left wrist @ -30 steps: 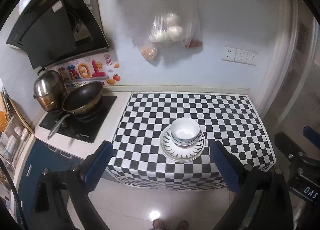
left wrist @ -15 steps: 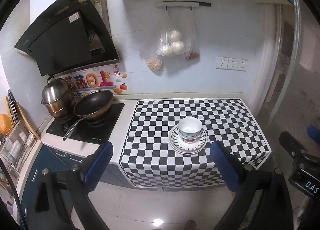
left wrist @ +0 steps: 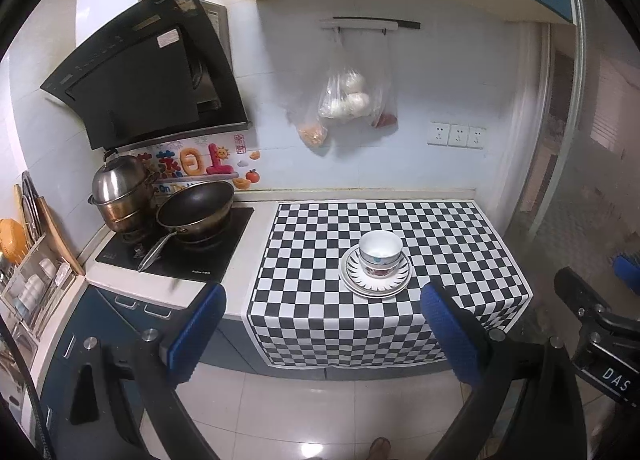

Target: Organize plates and bowls

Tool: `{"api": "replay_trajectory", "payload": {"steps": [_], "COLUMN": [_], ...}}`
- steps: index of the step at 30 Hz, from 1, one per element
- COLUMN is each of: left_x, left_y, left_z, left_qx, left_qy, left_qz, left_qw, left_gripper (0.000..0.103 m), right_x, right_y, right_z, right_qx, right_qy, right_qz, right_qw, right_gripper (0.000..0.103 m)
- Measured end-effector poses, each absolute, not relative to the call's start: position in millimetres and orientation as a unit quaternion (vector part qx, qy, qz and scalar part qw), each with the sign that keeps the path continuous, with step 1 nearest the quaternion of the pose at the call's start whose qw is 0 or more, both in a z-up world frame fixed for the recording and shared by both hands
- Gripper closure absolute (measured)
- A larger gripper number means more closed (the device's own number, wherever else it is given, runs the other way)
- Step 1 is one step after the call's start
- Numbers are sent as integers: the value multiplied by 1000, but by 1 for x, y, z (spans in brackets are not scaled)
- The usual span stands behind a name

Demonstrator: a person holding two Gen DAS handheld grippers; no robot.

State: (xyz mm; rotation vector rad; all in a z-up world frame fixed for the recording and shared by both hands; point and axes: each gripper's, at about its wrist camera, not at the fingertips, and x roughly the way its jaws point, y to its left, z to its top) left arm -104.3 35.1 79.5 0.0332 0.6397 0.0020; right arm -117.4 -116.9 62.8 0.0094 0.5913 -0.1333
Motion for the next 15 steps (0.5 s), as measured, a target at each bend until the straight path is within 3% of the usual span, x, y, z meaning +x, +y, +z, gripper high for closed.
{"api": "replay_trajectory", "payload": {"steps": [15], "left_x": [-116], "left_y": [53], "left_z": [75], "left_qx": [19], "left_qy": [320], "left_qz": [-1], "left_qw": [947], "left_gripper": [3], "right_x": [-128], "right_y": [-109], "right_z": [59], "right_qx": [10], "right_qy": [296], "right_qz": [-73], "right_qw": [952], "right_gripper": [0]}}
